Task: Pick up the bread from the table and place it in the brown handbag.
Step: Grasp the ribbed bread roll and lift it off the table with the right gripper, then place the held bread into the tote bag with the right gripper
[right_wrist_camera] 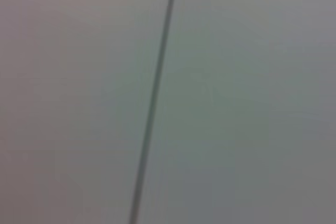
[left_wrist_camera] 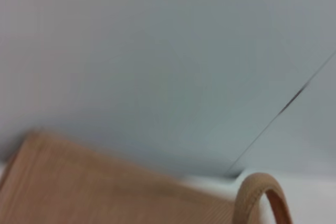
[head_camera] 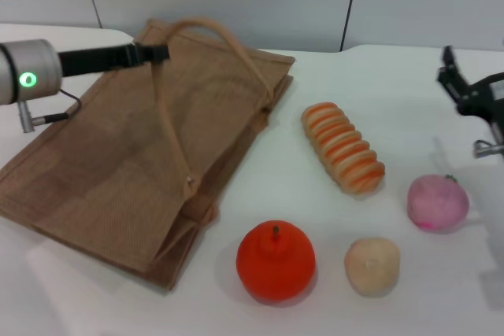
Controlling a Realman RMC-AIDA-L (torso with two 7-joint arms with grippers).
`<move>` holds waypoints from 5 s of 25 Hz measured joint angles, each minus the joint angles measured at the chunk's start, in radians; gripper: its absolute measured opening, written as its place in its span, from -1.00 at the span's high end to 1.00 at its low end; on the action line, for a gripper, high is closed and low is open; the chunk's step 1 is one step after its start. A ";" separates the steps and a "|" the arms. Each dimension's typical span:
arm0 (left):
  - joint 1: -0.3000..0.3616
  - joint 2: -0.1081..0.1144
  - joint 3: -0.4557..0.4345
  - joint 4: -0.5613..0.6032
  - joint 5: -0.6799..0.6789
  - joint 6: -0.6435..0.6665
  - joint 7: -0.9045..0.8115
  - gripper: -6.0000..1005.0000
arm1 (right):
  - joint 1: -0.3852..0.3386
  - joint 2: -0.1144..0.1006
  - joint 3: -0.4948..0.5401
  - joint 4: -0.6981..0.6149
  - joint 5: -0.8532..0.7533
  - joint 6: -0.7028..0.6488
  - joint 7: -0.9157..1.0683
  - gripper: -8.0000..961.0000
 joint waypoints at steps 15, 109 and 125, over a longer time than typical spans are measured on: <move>0.157 0.011 -0.001 0.012 -0.431 0.350 0.225 0.74 | 0.069 -0.105 -0.127 -0.216 -0.016 -0.272 0.002 -0.77; 0.197 0.011 0.000 0.051 -0.519 0.437 0.317 0.74 | 0.193 -0.042 0.330 -0.318 -0.088 -1.296 -0.321 -0.32; 0.143 0.020 0.001 0.051 -0.479 0.499 0.305 0.74 | 0.014 -0.012 0.391 -0.669 -0.088 -1.295 -0.765 -0.12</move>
